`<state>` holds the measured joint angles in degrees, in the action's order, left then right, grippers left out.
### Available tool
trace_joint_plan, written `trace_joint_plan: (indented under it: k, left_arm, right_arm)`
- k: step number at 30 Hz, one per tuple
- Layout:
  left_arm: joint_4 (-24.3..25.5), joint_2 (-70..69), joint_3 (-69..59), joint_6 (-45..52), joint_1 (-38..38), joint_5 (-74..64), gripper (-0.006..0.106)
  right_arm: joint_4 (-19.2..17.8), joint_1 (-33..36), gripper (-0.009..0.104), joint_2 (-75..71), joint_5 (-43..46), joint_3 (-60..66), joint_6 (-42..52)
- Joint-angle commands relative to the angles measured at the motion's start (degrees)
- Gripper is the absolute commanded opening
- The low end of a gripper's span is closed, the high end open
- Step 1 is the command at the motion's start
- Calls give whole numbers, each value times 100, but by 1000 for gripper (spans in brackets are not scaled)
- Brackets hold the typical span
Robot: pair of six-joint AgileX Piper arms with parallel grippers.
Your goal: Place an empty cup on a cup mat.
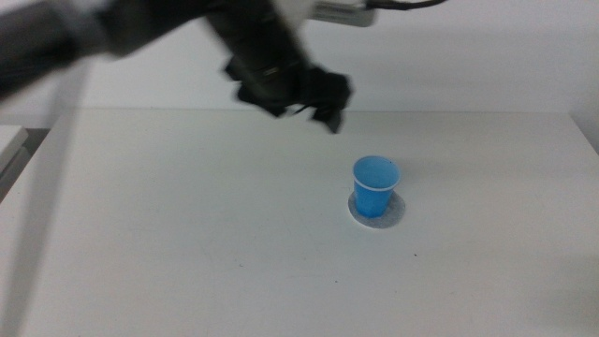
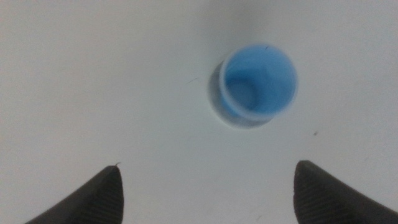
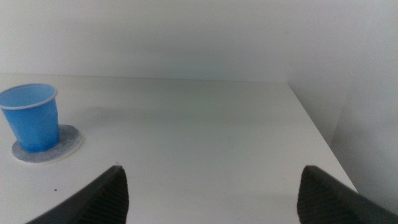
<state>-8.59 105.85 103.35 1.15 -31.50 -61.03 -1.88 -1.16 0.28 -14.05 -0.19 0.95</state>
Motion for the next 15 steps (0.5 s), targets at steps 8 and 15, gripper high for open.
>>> trace_joint_plan:
  k: [8, 15]
  left_arm:
    - [1655, -3627, -4905, -1162, 374, 2665, 94]
    - [2255, -5698, -7299, -1361, 1123, 4417, 94]
  right_arm:
    - [-31, 11, 93, -28, 37, 19, 23]
    - [-31, 11, 93, -28, 37, 19, 23]
